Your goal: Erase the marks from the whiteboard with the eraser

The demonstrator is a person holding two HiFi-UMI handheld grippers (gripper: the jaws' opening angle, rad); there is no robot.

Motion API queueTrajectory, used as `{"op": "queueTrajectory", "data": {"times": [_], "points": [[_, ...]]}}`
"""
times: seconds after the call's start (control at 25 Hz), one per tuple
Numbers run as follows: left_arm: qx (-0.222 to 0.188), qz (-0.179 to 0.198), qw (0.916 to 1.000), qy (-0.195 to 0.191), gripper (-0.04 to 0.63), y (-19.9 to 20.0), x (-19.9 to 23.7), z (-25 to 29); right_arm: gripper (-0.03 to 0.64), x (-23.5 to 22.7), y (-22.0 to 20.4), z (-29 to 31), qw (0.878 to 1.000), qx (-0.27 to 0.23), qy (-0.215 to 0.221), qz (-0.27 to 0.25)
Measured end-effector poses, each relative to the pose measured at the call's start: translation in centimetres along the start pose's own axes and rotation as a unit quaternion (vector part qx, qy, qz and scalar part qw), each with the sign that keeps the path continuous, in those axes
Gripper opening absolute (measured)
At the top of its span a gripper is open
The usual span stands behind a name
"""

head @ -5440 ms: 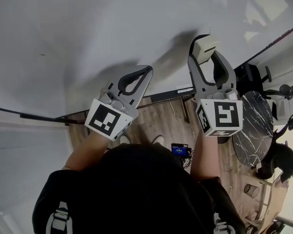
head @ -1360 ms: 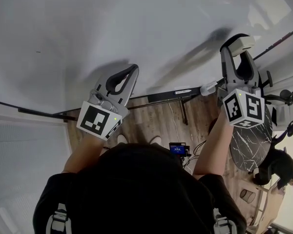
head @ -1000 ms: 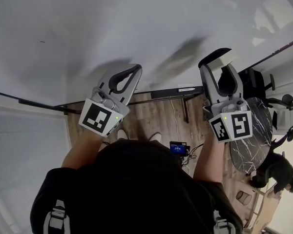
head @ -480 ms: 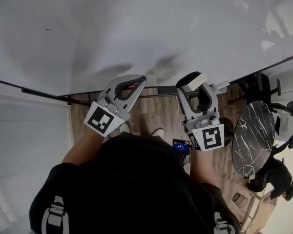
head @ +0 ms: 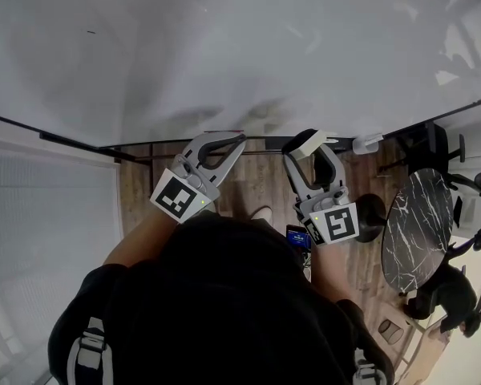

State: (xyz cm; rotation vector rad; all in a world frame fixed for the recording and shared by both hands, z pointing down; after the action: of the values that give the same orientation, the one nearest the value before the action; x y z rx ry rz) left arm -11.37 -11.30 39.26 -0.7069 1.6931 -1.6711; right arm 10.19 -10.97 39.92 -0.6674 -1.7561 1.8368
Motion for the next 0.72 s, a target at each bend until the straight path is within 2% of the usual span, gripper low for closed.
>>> {"op": "queueTrajectory", "data": {"times": [0.44,0.72], "points": [[0.002,-0.018,0.9998,-0.007,0.005,-0.44,-0.87,0.0,0.235,0.66,-0.76,0.05,1.0,0.017,0.026,0.007],[-0.001,-0.021,0.9998,-0.004,0.005,-0.16,-0.74,-0.08,0.235,0.73,-0.41,-0.12,0.999,0.017,0.027,-0.005]]}}
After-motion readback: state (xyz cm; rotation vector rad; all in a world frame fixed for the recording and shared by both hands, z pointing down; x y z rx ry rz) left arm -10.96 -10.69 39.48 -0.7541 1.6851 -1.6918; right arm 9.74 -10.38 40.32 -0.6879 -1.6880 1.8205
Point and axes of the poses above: the fingertips, and each gripper's own axes: z forward along the fingers, x to its left, y out of its top, the point moved 8 cm from there along -z, backward along the fingers, and after that the axes turned 1 degree about z, right-handed, at the moved point
